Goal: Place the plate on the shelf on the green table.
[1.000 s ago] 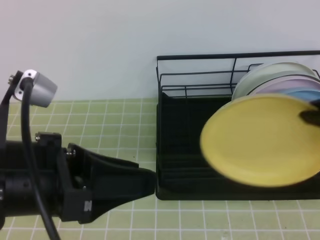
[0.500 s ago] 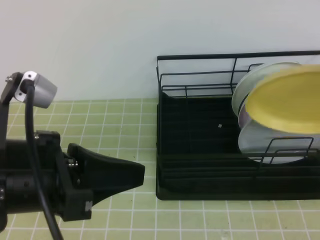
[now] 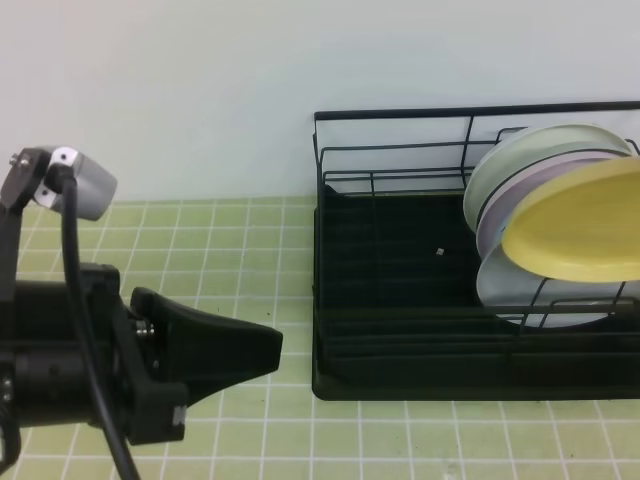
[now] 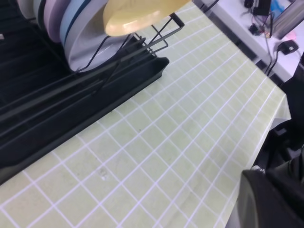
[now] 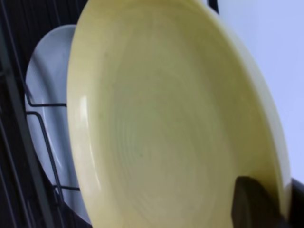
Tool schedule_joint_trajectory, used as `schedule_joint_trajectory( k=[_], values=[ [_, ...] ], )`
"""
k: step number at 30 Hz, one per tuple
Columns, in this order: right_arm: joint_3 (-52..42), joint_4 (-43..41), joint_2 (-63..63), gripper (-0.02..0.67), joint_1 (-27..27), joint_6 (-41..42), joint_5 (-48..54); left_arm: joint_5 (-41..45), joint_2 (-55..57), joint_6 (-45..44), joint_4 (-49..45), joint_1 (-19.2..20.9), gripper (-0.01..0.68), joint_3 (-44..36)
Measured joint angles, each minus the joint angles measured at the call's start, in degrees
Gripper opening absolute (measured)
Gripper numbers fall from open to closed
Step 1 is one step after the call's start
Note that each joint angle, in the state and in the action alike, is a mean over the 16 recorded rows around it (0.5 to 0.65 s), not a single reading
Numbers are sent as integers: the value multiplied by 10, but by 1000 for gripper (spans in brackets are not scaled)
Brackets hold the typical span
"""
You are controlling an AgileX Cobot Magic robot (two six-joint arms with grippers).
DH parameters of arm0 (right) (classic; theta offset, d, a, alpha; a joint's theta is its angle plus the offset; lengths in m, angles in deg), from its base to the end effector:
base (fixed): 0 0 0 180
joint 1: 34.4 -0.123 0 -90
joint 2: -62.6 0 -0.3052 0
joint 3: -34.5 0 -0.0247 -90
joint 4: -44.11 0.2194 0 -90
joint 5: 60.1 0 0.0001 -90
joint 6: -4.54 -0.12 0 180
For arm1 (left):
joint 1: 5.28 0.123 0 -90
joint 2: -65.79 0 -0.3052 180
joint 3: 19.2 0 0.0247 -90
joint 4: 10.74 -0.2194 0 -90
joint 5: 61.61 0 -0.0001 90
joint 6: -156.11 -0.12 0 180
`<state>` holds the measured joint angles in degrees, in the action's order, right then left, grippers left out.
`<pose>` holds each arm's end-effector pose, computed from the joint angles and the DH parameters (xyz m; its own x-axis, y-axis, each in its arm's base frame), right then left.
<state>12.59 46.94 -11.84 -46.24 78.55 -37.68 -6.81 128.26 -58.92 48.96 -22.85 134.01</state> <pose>0.2384 0.0523 0.3595 0.0596 -0.9557 -0.2883 -0.5167 0.2176 -0.8281 0.1153 -0.1254 0.3726 -0.6644 0.0867 -0.7423 0.6647 0.5225 -0.5340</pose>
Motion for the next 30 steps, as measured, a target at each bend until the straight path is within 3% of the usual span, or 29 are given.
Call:
schedule_joint_trajectory(
  k=[21, 30],
  values=[
    [-97, 1, -10, 82, 0, 11, -105, 4, 0, -2, -21, 0, -1, 0],
    [-99, 5, -10, 217, 0, -28, -130, 17, 0, -2, -16, 0, -1, 0]
  ],
)
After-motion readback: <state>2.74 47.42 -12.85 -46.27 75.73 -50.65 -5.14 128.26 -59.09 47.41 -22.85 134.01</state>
